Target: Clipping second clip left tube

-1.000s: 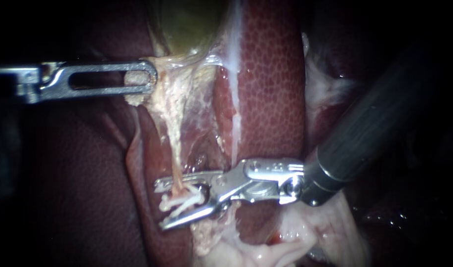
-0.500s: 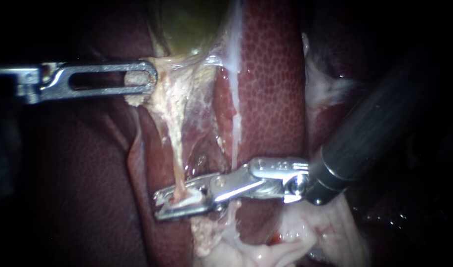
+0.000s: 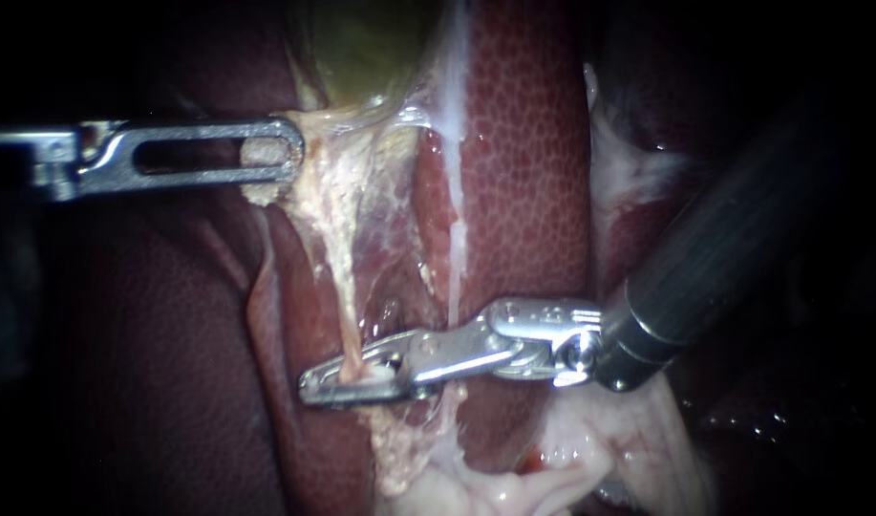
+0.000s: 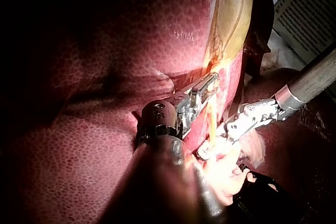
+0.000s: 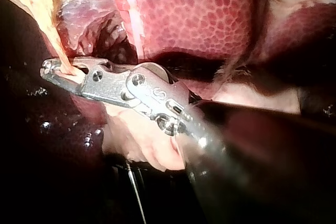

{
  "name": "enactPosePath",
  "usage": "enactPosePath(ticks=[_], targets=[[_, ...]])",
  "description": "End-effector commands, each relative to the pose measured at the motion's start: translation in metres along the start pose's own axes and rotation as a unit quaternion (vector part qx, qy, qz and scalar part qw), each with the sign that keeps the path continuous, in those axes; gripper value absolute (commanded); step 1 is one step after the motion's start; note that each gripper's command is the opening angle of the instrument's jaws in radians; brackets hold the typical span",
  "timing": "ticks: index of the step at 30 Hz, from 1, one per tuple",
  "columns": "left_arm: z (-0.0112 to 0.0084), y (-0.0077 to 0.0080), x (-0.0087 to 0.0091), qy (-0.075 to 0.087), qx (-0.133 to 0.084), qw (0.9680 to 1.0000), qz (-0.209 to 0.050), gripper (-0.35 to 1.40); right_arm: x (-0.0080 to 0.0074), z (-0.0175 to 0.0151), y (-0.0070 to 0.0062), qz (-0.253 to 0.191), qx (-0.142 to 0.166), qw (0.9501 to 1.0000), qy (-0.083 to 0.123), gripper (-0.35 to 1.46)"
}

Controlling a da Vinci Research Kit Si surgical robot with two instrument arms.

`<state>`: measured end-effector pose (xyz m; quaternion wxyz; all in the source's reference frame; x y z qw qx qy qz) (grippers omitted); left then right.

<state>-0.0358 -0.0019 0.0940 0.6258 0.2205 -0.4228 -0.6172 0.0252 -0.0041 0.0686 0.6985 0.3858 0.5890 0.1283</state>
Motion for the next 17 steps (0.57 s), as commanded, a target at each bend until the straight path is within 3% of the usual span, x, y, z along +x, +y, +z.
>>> enactPosePath(ticks=[1, 17], targets=[[0.0, 0.0, 0.0, 0.0, 0.0, 1.0, 0.0, -0.35, 0.0001, 0.0, -0.0001, 0.0, 0.0, 1.0, 0.0, -0.35], [0.0, 0.0, 0.0, 0.0, 0.0, 1.0, 0.0, -0.35, 0.0001, -0.0001, -0.0001, 0.0, 0.0, 1.0, -0.002, -0.35]])
